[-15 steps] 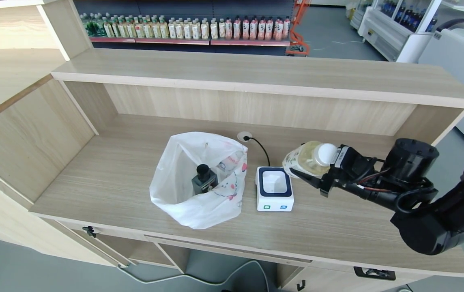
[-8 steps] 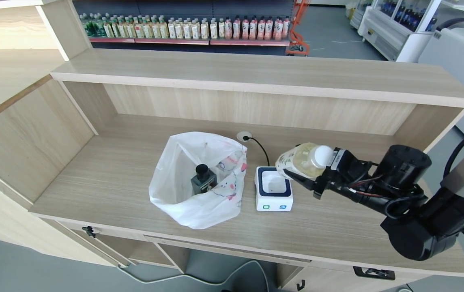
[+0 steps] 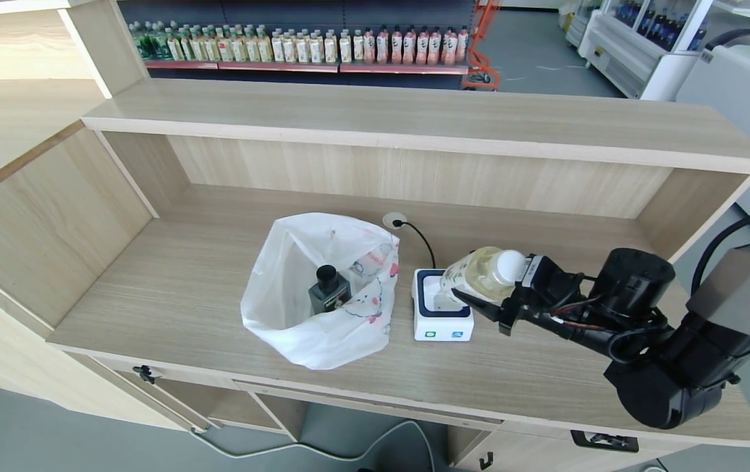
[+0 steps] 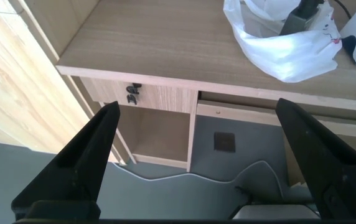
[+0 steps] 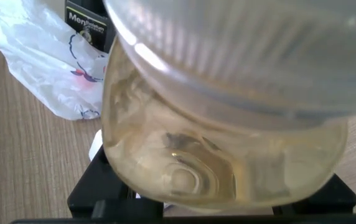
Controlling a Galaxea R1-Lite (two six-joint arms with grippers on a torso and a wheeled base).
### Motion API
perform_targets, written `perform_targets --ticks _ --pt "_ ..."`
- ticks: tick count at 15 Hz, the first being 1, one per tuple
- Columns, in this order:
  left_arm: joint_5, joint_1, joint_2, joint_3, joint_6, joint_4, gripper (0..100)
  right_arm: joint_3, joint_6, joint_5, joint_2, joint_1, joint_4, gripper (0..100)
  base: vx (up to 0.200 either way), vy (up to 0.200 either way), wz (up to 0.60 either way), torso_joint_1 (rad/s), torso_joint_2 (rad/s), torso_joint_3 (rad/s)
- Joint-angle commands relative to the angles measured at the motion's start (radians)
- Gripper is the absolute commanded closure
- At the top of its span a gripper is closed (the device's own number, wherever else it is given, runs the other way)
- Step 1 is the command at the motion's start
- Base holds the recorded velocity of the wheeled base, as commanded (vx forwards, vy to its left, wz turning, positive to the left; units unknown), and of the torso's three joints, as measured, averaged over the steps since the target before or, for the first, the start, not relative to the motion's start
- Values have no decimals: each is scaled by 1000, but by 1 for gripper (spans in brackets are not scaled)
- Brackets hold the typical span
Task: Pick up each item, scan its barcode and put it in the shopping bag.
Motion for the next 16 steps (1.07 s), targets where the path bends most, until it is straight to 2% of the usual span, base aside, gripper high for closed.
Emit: perform_targets --ticks 1,9,16 --pt "0 0 0 0 0 0 0 -5 4 1 18 2 -1 100 0 0 0 0 0 0" --pt "0 0 0 0 0 0 0 -123 22 1 96 27 -1 100 0 0 0 0 0 0" --pt "0 0 0 0 0 0 0 -139 36 10 124 27 -1 100 0 0 0 0 0 0"
